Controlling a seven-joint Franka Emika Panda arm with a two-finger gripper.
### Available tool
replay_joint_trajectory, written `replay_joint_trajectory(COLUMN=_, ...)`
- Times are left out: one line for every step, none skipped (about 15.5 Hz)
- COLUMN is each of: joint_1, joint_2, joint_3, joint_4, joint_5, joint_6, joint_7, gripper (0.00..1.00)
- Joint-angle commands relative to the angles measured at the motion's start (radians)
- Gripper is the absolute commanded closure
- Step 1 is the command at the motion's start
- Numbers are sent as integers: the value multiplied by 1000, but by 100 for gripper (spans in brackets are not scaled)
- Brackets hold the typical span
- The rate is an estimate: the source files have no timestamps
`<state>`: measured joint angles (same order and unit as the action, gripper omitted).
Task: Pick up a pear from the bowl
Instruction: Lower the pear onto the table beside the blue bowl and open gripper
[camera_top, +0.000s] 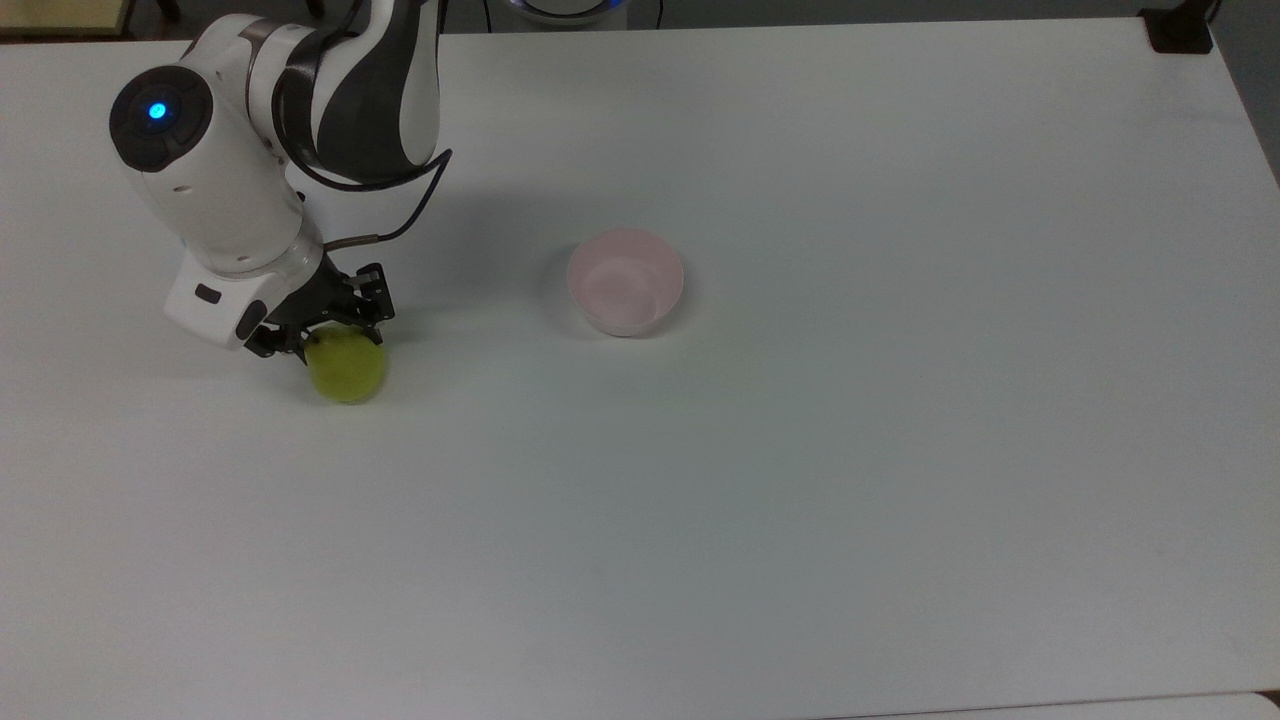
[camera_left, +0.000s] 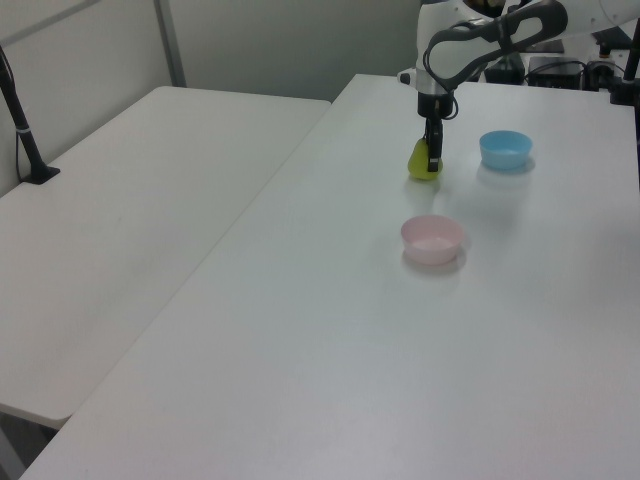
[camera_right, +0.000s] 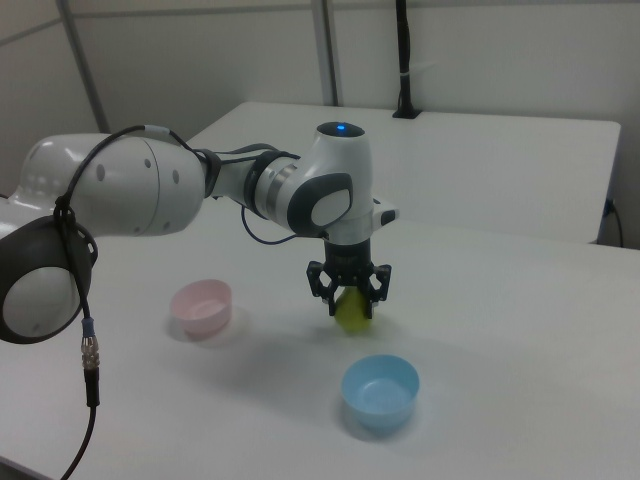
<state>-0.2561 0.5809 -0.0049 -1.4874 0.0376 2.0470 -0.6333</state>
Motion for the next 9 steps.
replay_joint_trajectory(joint_1=9, joint_2=-26, joint_3=-6, joint_4=-31, joint_5=12, joint_6=25, joint_7=7, gripper=8)
replay_joint_trajectory(joint_1=9, joint_2=-32, joint_3=-6, joint_4=-28, joint_5=12, joint_6=22, joint_7=20, gripper=0)
replay_joint_trajectory(joint_1=11, joint_2=-38, joint_3=-4, joint_4=-25, joint_5=13, joint_6=13, joint_7=41, gripper=0)
replay_joint_trajectory(joint_1=11, joint_2=-53, joint_3=2, joint_4=-25, joint_5=13, joint_6=12, joint_7=70, gripper=0)
replay_joint_trajectory(joint_1=12, joint_2=-68, joint_3=8, joint_4=-25, joint_5=12, joint_6=10, joint_7=110, gripper=0)
replay_joint_trajectory(joint_1=14, joint_2=-91, joint_3=16, joint_4=-24, joint_5=8, joint_6=-11, joint_7=153, gripper=0)
replay_joint_trajectory(joint_1=20, joint_2=-120, joint_3=20, joint_4=-21, joint_5=7, joint_6=-55, joint_7=180, gripper=0)
replay_joint_trajectory(joint_1=50, joint_2=-175, joint_3=20, joint_4=-14, joint_5=-2, joint_6=-115, joint_7=194, gripper=0)
replay_joint_trajectory(joint_1=76, joint_2=-214, joint_3=19, joint_4=-14, joint_5=-17, joint_6=-154, joint_7=202, gripper=0)
